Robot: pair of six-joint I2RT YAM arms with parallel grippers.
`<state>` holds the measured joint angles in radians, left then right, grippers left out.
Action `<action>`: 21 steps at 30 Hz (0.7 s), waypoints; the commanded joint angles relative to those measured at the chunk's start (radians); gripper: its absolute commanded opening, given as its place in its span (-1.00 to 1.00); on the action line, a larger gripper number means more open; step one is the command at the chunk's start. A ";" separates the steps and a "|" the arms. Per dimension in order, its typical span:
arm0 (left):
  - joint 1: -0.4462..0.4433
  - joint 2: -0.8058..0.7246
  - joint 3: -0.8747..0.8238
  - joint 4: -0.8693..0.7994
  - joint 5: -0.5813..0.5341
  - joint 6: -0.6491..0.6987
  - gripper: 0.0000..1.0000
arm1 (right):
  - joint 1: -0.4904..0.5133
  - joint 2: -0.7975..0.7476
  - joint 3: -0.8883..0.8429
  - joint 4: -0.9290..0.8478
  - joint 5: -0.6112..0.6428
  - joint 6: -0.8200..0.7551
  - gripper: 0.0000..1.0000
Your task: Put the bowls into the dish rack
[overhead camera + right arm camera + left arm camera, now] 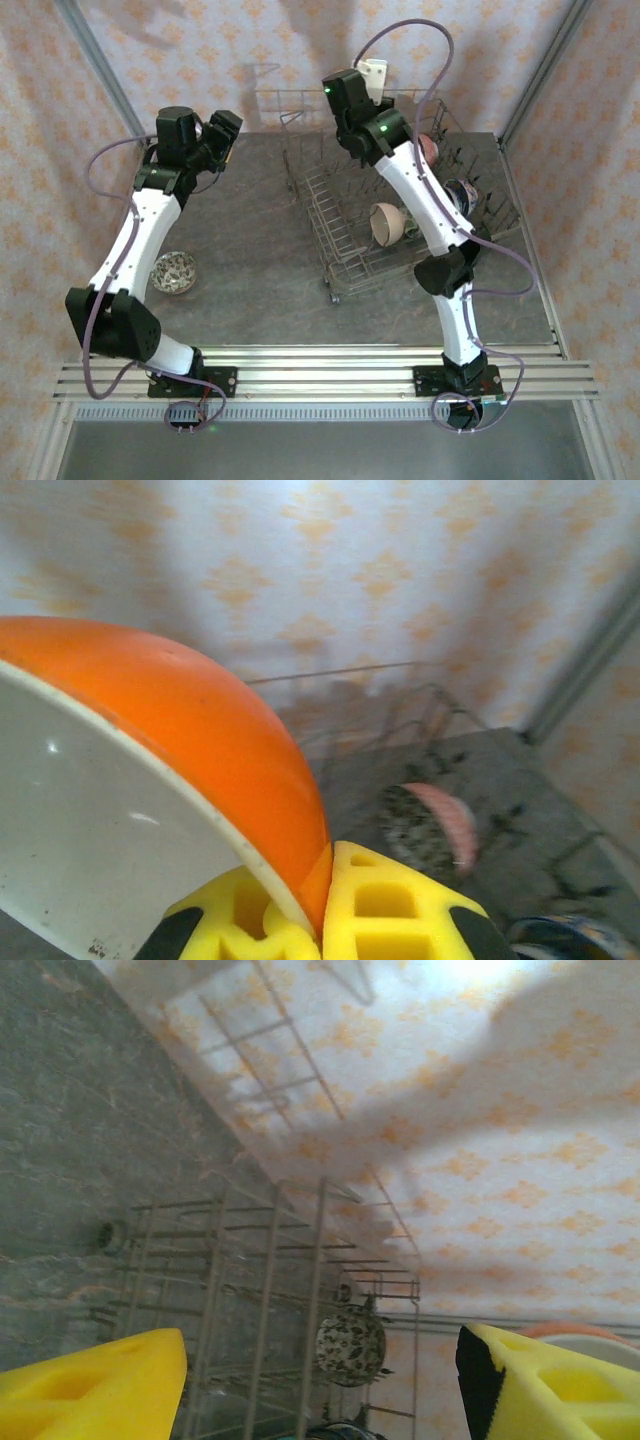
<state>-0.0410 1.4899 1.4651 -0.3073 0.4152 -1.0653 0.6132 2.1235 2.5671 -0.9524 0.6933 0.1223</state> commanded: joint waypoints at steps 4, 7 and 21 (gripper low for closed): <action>0.053 0.049 0.018 0.055 0.162 0.151 0.45 | -0.090 0.011 -0.043 -0.149 0.204 -0.009 -1.00; 0.060 0.075 0.018 0.062 0.171 0.199 0.45 | -0.140 0.039 -0.067 -0.177 0.214 0.019 -1.00; 0.071 0.169 -0.007 0.113 0.180 0.282 0.44 | -0.192 0.256 0.052 -0.288 0.324 0.036 -1.00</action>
<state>0.0162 1.6436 1.4464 -0.2253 0.5949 -0.8345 0.4271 2.3863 2.5671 -1.1706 0.9222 0.1059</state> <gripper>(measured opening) 0.720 0.045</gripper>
